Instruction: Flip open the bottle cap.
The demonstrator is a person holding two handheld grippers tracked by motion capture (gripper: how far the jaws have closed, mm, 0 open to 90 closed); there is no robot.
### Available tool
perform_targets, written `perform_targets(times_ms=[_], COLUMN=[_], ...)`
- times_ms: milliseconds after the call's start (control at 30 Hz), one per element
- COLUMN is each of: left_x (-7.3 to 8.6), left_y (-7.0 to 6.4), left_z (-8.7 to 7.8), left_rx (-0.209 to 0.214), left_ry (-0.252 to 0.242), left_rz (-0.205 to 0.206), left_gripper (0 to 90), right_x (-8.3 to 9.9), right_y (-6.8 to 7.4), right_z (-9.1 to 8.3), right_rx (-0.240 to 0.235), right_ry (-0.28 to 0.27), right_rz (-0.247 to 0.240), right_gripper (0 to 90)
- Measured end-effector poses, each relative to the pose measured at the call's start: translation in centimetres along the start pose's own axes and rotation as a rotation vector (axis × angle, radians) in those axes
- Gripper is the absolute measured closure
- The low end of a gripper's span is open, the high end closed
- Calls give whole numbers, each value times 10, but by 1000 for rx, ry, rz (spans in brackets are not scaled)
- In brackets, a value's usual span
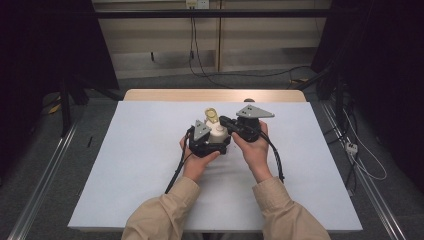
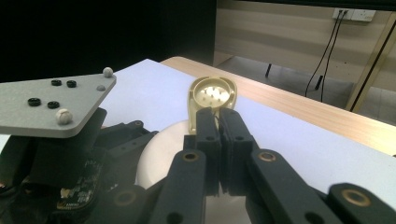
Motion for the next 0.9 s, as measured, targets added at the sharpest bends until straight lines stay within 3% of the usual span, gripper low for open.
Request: perform_targets(times_ms=[33,100,233,300,433,600,733,800,900], left_x=[1,7,10,11,15,22,29,28,29], left_y=[-1,0,0,0,0,2,5,6,4], left_z=[1,2,1,0,-1,-8,-18,-25,-37], left_rx=[5,1,5,0,30,31,35,44,54], left_ry=[5,46,72,82,112,142,144,127,115], left_rz=[-10,9,-9,1,-21,8,-14,-34,-26], left_gripper=[48,40,38,40,36,39,41,43,43], right_x=[1,3,7,7,10,14,18,23,25], right_y=[0,-1,-4,-6,-6,-8,-8,-7,-6], right_z=[-1,-3,-7,-9,-13,-17,-18,-18,-22], right_rx=[1,7,14,19,14,11,0,8,7], right_ry=[0,3,-5,-10,-10,-10,-13,-3,-16], right_rz=[4,7,14,24,32,36,59,38,50], right_gripper=[851,818,738,671,552,425,339,328,271])
Point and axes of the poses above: each handheld gripper's, and its own axes: z roughly forward along the jaws, x roughly out of its underside, y roughly to its left, the point moved 10 cm from there along z, roughly forward along the jaws, and after that the axes turned 11 degrees about y, right-handed, at the moved point
